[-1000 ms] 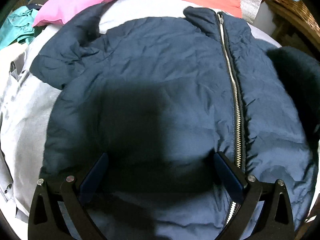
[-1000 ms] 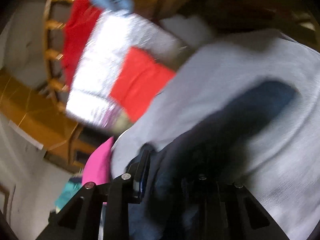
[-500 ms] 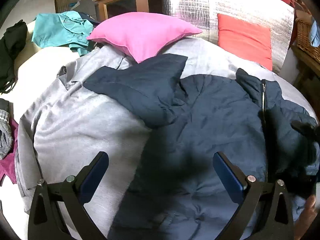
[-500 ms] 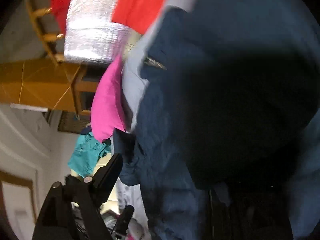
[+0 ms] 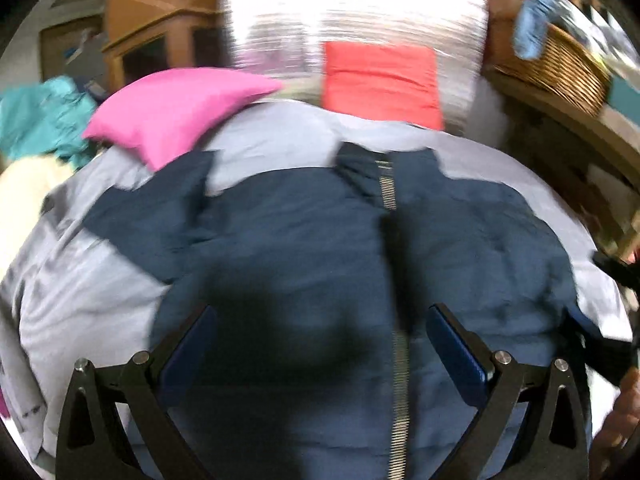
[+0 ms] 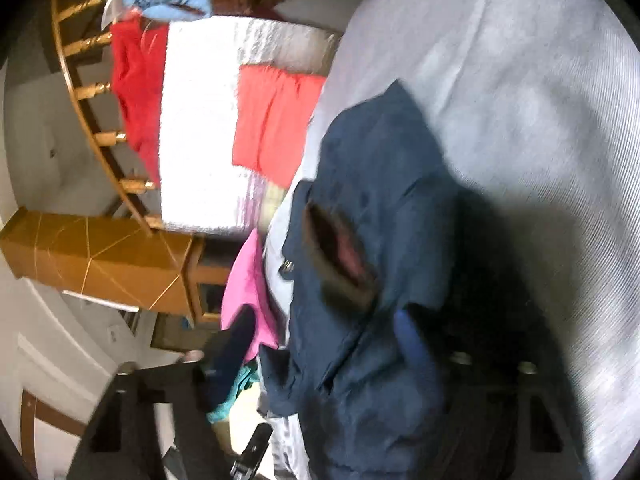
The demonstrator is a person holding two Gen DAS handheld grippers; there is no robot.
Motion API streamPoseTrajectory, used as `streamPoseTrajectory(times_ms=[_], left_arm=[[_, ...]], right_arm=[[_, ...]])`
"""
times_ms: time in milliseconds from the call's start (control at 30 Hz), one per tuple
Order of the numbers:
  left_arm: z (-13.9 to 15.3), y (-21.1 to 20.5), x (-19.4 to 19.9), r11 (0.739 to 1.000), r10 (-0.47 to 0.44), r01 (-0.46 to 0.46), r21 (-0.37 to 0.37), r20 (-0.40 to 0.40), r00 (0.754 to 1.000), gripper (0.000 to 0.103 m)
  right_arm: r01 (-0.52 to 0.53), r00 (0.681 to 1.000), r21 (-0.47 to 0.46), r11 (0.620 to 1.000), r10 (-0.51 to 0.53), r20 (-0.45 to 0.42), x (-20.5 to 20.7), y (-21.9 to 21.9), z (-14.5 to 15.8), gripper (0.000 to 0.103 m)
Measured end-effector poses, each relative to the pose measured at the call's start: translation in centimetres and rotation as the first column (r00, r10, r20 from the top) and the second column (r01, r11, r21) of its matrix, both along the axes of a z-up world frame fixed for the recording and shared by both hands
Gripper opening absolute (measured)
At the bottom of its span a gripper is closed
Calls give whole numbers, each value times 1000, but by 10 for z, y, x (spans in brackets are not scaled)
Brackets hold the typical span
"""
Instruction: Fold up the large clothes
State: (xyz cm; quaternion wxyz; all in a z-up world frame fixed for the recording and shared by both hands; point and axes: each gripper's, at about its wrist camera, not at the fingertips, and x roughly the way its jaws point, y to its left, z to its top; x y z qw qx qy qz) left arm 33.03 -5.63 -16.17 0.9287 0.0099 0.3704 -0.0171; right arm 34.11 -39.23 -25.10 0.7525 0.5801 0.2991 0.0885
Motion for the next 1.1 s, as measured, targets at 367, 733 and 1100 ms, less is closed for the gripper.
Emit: streamPoseTrajectory(times_ms=[367,733,1100], left_arm=[[-22,-32,35,989,40,-32,142,-52,998,103],[-15,92,42,935,349,-344,89,-51,936,103],[-10,122,31,950,313,-313,-1,-51,949,103]], right_arm=[[-132,989,-69,989,126,-81,58,-13,4,68],[-346,938,-59,937,346,-1,91,93,45,70],[-509,856,-65,858,513,68,98,178,64,70]])
